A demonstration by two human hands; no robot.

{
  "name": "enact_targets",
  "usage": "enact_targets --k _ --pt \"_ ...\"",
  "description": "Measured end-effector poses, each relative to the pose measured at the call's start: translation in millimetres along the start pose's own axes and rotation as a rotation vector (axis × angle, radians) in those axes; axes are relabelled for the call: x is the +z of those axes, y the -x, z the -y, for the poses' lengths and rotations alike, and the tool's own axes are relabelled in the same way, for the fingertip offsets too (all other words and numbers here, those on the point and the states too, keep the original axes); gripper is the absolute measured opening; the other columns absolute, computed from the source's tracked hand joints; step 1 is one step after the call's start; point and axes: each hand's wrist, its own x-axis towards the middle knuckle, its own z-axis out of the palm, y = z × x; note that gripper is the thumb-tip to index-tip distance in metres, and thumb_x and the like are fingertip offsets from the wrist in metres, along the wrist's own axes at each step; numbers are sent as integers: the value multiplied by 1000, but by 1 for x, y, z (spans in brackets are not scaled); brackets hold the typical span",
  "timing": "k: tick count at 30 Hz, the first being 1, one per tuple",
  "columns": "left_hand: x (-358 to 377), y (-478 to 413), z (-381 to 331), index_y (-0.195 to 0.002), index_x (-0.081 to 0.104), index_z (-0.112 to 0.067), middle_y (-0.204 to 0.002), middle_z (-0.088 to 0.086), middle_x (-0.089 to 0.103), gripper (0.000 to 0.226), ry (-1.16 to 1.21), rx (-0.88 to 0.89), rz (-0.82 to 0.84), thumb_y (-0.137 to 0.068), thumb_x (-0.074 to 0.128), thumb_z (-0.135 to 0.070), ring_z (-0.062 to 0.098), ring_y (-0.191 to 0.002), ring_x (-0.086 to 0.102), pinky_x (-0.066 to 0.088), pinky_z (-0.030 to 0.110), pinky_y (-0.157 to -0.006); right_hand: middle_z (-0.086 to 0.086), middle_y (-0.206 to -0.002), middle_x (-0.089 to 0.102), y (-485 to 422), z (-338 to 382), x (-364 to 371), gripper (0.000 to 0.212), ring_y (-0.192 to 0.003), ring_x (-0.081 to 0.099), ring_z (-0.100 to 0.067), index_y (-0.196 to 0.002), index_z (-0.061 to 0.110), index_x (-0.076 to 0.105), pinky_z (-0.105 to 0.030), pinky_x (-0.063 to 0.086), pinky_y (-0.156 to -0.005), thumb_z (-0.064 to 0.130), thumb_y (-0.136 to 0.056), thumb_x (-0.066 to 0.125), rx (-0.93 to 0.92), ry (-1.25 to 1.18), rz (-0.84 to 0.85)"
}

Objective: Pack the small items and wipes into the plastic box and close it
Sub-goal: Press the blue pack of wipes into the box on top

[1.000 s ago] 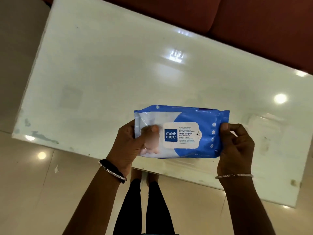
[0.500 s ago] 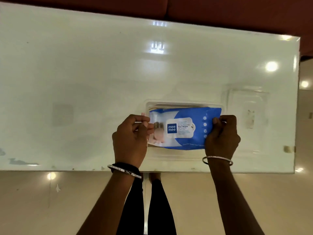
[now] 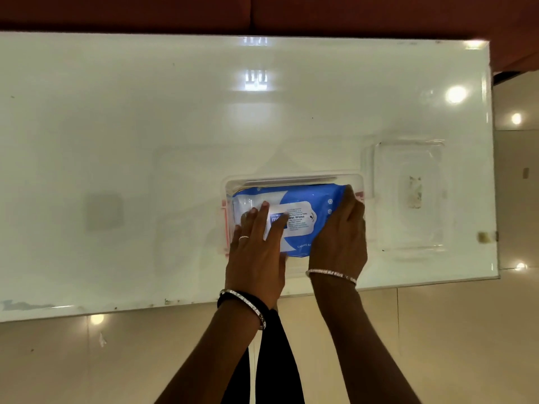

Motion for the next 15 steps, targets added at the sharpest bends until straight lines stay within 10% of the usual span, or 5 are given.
enact_targets --k 3,8,15 --pt "7 -3 2 -152 -4 -38 -163 1 -17 77 -32 -21 -14 -97 50 -33 24 -151 -9 15 40 -122 -26 -151 40 14 -2 1 83 -139 40 -43 -147 -1 36 -51 39 -108 2 -76 78 -217 24 -78" --pt "6 -12 2 -152 -8 -34 -163 4 -17 91 11 -112 -70 -92 60 -30 24 -151 -11 27 40 -119 -4 -159 -28 19 -11 14 82 -148 -25 -23 -153 13 -14 -39 14 -125 11 -99 47 -277 16 333" --pt "-5 -31 10 -152 -13 -31 -162 8 -17 96 -32 -111 -53 -91 61 -29 28 -150 -12 15 42 -120 -13 -160 -28 -4 3 15 90 -148 -26 -30 -152 9 -18 -38 -1 -124 21 -99 53 -353 27 421"
